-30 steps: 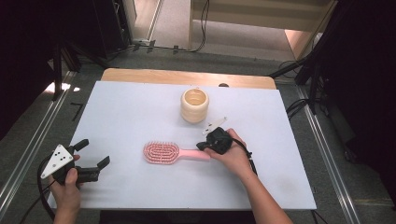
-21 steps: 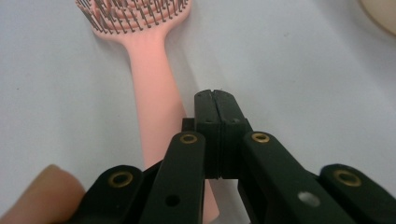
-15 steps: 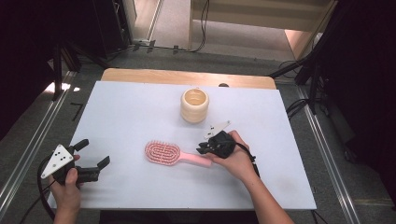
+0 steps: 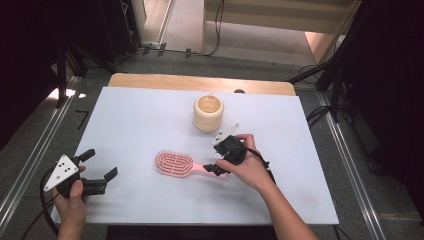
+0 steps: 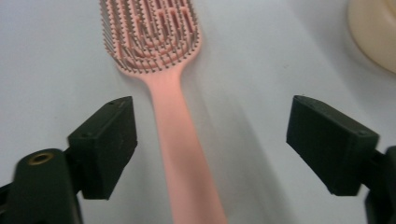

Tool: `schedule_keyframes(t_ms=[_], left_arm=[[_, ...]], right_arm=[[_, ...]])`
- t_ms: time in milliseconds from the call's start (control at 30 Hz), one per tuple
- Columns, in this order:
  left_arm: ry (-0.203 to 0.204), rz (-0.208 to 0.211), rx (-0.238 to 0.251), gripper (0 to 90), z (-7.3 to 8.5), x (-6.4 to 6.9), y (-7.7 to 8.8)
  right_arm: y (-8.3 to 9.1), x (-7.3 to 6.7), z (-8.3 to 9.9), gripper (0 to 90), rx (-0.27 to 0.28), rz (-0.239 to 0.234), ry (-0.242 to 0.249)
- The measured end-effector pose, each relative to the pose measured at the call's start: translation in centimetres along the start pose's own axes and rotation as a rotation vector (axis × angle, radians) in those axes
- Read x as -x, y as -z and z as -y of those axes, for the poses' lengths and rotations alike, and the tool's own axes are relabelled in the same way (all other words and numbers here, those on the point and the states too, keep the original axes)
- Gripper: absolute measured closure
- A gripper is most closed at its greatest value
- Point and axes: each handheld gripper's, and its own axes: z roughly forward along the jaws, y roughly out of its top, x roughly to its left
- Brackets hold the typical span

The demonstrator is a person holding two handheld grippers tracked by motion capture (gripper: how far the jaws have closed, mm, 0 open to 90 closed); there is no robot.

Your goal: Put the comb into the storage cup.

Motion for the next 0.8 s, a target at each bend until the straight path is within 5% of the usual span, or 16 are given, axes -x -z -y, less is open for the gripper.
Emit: schedule_keyframes(t_ms=[167,500,567,800], left_arm=[[0.0,0.0,0.0,0.0,0.0,0.0,0.0],[0.001,0.001,0.0,0.0,0.0,0.0,0.0],[0.0,0.002,0.0,0.0,0.0,0.0,0.0],[0.001,0.0,-0.002,0.0,0.0,0.0,0.0]], right_arm=[[-0.6,-0.5,-0.8,0.0,-0.052,-0.021,0.035],[-1.8,-1.6,-2.3,0.0,-0.152,-0.059,0.096],[-2.0,-1.7,-2.5,10.9,-0.16,-0.051,0.1],[-2.7,-2.2,-3.3,20.5,-0.229,-0.039,0.139]])
